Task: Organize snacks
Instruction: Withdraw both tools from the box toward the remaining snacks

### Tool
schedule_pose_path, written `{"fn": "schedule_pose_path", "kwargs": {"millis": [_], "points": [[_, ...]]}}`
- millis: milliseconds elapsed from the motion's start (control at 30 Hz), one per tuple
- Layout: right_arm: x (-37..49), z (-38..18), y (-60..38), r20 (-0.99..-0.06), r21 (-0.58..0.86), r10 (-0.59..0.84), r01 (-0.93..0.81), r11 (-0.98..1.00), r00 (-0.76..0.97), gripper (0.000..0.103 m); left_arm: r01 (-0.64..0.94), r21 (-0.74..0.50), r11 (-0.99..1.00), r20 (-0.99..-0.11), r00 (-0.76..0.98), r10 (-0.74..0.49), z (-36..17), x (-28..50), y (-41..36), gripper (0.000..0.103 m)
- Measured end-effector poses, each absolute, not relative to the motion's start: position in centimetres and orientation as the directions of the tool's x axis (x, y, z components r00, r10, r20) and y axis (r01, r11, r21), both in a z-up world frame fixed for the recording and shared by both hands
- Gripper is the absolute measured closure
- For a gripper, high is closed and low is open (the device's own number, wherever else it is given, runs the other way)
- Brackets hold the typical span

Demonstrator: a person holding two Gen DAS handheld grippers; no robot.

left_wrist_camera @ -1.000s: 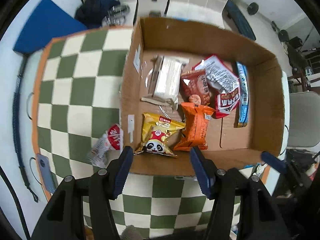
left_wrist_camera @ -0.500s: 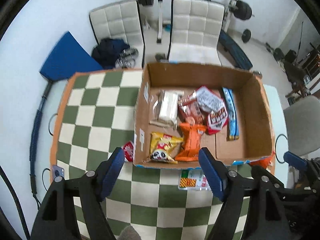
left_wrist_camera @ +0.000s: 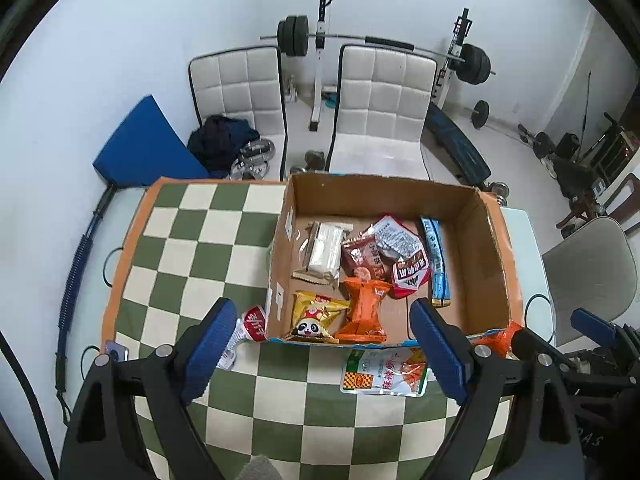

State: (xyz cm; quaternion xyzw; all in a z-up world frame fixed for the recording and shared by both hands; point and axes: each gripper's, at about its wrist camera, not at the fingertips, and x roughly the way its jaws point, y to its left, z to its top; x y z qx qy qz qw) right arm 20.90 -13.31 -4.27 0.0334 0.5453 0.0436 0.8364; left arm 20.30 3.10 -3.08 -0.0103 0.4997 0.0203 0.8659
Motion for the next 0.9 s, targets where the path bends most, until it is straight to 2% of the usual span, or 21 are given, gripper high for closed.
{"fn": "schedule_pose_path", "kwargs": {"millis": [233, 433, 600, 733, 900], "points": [[20.3, -4.7, -13.7, -0.911, 0.148, 0.141, -0.012, 0.989, 0.387, 0.005, -0.051, 0.033, 0.998, -0.859, 0.508, 0.054, -3.2, 19.3, 3.3, 0.014], [19.3, -7.8, -14.2, -0.921, 0.229, 0.216, 0.003, 0.973, 0.325, 0.005, -0.134, 0.018, 0.991, -0.907, 0.415, 0.072, -6.8, 18.4, 6.4, 0.014], [18.7, -13.9, -14.2, -0.946, 0.268, 0.251, 0.056, 0.962, 0.206, 0.005, -0.202, 0.048, 0.978, -0.949, 0.298, 0.108, -11.7, 17.3, 9.9, 0.014], [18.8, -20.3, -15.2, -0.95, 0.307, 0.291, 0.162, 0.938, 0.115, 0.005, -0.26, 0.066, 0.963, -0.969, 0.215, 0.124, -15.1, 16.3, 12.4, 0.014], [19.3, -26.4, -16.1, -0.942, 0.336, 0.327, 0.246, 0.909, 0.076, 0.005, -0.311, 0.099, 0.945, -0.981, 0.129, 0.145, -19.2, 15.9, 14.8, 0.014]]}}
